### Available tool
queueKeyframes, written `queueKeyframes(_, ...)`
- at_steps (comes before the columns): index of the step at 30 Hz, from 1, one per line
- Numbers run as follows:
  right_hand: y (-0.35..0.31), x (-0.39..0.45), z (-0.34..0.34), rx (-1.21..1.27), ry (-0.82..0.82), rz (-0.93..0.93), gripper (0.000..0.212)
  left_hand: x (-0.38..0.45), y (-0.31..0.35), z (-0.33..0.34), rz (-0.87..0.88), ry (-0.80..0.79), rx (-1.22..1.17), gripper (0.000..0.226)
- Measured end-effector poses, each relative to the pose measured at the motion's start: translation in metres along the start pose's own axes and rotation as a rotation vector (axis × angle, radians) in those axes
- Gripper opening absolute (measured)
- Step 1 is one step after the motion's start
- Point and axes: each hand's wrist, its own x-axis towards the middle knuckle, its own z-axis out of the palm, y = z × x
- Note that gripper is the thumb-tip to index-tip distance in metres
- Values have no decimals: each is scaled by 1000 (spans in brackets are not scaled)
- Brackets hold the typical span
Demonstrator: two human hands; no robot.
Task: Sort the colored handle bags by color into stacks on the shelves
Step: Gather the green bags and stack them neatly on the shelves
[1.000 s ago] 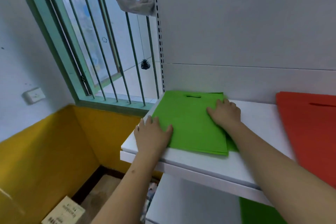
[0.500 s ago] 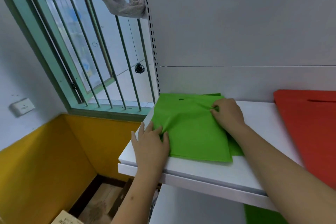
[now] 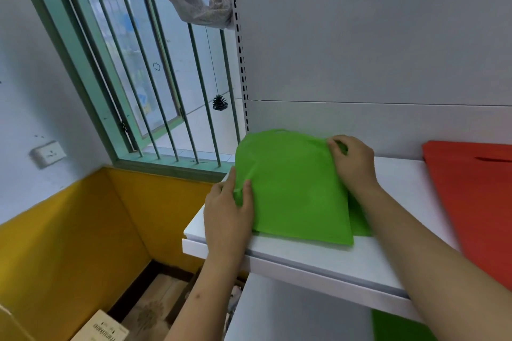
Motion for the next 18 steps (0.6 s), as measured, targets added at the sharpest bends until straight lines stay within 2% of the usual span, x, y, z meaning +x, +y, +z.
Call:
queueKeyframes(2, -2, 2, -2, 107, 59, 92, 21, 0, 2, -2, -20, 7, -6, 58)
queueKeyframes(6, -2, 5, -6, 260, 99, 258, 11, 0, 4, -6, -42, -1, -76, 64)
queueKeyframes(9, -5, 7, -7, 386, 65, 344, 46, -5, 1, -13, -18, -11, -142, 71)
queueKeyframes(11, -9, 12, -9, 583, 8, 510, 68, -9, -3, -22, -74, -22, -210, 75)
queueKeyframes(12, -9, 15, -11, 752, -36, 620, 73, -11, -5, -27, -124, -24, -247, 78)
queueKeyframes(14, -8, 19, -16, 1006, -201, 758, 61, -16, -8, -40, -215, -25, -302, 81)
queueKeyframes(16, -12, 16, -22, 953, -346, 717, 44, -25, -10, -57, -281, -21, -352, 81)
queueKeyframes(18, -22, 11, -30, 896, -360, 658, 31, -34, -12, -75, -306, -20, -377, 76)
